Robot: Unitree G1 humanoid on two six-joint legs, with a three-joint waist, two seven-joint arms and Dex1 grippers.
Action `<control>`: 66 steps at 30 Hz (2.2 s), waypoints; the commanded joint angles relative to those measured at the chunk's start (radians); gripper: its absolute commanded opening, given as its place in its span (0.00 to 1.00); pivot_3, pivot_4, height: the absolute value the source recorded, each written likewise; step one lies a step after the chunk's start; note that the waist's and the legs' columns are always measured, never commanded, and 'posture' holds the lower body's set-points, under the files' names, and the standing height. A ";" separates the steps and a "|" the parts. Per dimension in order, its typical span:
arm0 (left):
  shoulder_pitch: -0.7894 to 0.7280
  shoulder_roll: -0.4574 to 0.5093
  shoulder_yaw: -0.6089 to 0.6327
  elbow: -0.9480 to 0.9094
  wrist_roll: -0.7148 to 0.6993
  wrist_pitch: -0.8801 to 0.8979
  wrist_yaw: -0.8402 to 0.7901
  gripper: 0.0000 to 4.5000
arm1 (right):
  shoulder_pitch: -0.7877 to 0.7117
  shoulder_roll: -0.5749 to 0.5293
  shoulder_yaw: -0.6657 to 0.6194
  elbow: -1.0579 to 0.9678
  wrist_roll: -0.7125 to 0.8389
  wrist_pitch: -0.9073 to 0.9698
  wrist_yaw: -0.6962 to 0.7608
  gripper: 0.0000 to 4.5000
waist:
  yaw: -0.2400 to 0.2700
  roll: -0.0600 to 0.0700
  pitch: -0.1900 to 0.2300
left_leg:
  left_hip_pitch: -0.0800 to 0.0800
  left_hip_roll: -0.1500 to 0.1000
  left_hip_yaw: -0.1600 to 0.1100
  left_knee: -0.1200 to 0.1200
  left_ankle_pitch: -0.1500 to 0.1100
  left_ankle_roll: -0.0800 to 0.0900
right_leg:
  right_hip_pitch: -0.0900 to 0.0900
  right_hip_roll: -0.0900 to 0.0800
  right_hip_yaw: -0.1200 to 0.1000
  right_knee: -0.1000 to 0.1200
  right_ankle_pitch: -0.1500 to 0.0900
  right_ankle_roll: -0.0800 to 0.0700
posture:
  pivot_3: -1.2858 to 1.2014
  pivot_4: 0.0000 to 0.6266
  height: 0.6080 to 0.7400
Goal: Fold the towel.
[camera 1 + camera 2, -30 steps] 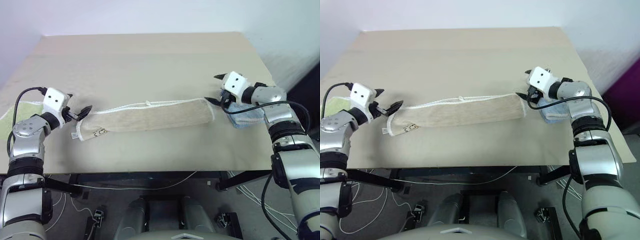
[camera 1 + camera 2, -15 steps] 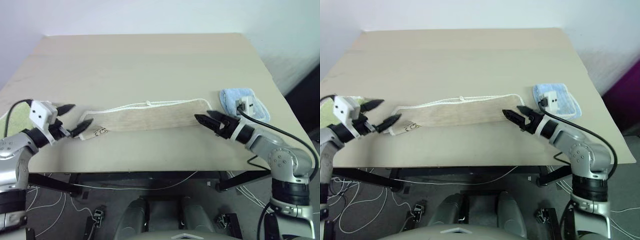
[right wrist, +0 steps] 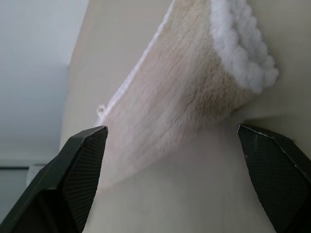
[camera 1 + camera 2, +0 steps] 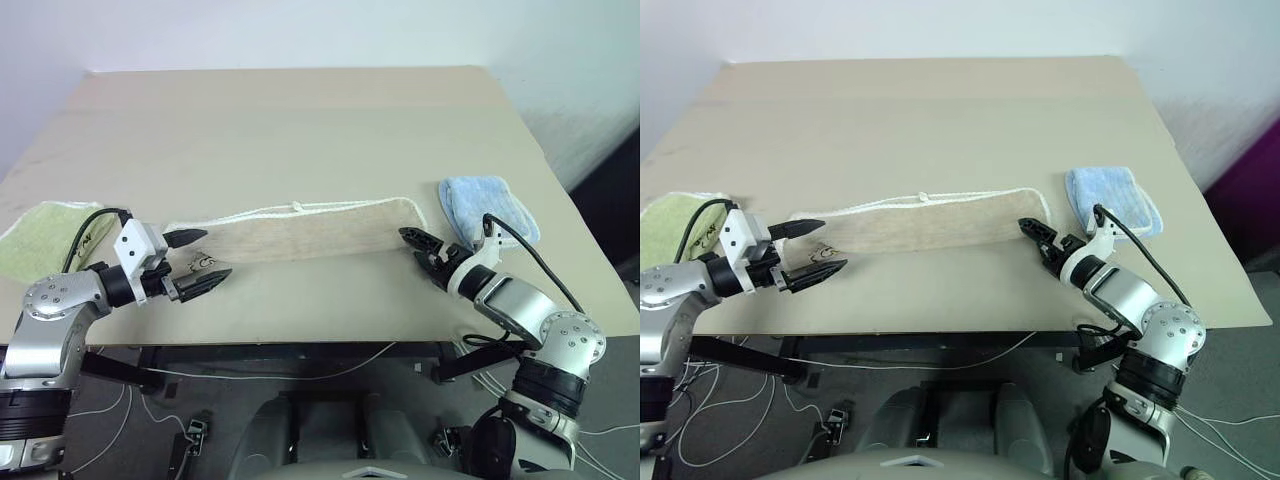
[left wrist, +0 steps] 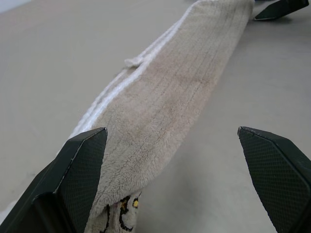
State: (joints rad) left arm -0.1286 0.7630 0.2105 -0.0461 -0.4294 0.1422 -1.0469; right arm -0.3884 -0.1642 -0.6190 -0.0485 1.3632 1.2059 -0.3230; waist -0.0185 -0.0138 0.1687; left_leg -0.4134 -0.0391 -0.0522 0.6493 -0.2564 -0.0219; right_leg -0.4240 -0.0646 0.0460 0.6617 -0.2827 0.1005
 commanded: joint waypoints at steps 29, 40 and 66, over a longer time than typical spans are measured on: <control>0.079 -0.047 -0.061 -0.138 -0.025 0.036 -0.018 1.00 | -0.111 -0.091 0.037 0.142 0.005 -0.273 -0.039 0.01 | 0.002 0.001 0.000 | 0.004 0.000 0.000 0.000 0.000 0.000 | 0.005 0.001 0.000 -0.001 0.000 0.000 | 0.52 0.24 1.00; 0.076 -0.050 -0.064 -0.100 -0.001 -0.004 -0.020 1.00 | -0.166 -0.292 0.130 0.120 -0.063 -0.213 0.125 0.01 | -0.001 0.001 0.000 | 0.004 0.001 0.001 0.000 0.000 0.000 | 0.005 0.001 0.000 -0.002 0.000 0.000 | 0.52 0.24 1.00; 0.115 -0.103 -0.084 -0.149 0.012 -0.012 0.046 1.00 | -0.331 -0.231 0.888 0.047 -0.773 -0.338 0.804 0.01 | 0.002 0.001 0.001 | 0.003 0.001 -0.001 -0.001 0.000 0.000 | 0.004 -0.001 -0.001 -0.005 0.000 0.000 | 0.52 0.24 1.00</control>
State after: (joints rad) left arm -0.0227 0.6583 0.1075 -0.1493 -0.4127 0.1409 -1.0072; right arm -0.7119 -0.4057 0.2829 0.0075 0.6069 0.8890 0.4596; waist -0.0164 -0.0131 0.1693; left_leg -0.4104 -0.0378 -0.0532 0.6480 -0.2566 -0.0215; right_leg -0.4199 -0.0654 0.0451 0.6568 -0.2827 0.1005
